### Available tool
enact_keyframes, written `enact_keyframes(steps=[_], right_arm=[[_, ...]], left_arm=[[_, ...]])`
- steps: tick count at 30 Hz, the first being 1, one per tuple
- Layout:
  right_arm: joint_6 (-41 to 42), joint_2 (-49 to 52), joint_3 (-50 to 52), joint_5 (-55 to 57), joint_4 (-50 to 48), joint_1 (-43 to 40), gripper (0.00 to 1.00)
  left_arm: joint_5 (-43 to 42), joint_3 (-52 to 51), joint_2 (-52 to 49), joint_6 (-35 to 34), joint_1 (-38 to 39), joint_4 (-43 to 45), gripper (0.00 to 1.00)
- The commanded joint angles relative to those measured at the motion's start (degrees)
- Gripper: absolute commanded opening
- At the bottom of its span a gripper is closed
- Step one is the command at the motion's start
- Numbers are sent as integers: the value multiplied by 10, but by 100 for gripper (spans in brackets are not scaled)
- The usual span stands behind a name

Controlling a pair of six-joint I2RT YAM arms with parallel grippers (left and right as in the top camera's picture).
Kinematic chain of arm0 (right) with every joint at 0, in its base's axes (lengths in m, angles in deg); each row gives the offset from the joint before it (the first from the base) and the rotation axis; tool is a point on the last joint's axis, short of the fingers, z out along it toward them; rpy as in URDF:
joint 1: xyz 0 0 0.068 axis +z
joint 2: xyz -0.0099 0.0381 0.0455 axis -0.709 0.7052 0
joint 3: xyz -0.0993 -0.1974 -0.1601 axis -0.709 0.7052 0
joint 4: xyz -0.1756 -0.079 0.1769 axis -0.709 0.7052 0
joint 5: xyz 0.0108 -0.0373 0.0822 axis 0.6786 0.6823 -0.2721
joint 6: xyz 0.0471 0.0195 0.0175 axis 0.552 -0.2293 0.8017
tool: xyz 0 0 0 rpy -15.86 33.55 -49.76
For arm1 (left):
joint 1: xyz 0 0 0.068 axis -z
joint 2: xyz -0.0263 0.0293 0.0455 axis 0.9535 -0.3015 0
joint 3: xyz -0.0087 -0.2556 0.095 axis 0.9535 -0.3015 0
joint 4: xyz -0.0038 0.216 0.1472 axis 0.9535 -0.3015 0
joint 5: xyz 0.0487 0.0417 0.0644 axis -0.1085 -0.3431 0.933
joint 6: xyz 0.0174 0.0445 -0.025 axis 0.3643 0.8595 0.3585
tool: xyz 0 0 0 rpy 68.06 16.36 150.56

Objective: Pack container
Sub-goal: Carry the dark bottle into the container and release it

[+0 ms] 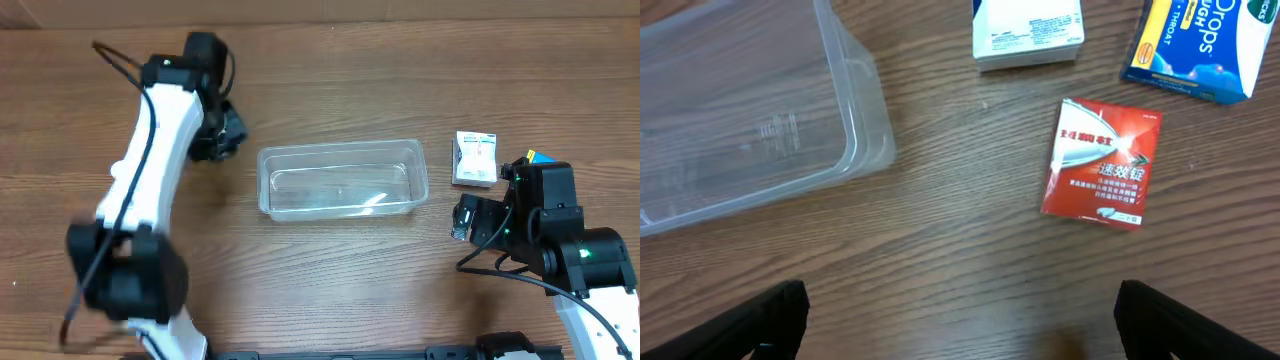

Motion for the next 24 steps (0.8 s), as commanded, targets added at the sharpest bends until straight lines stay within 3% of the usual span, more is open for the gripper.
enact_keyframes(steps=[1,3,5,9,14,18,24], right_arm=[[2,-2,-17,-3,-5,-3,100],[2,-2,-17,-3,-5,-3,100],[2,-2,-17,-3,-4,-3,100],[2,-2,-17,-3,0,-3,100],[2,-2,-17,-3,-1,-3,100],[2,-2,-17,-3,-3,-3,100],[2,-2,-17,-3,-5,-3,100]], left_arm=[[11,21,95,110,82,0,34],[22,21,105,216,146,1,33],[23,17,91,318,189,7,38],[23,15,41,411,208,8,31],[17,15,-35,466,221,-9,28],[76,15,-87,479,244,-11,30],[93,12,-118,479,247,-18,31]])
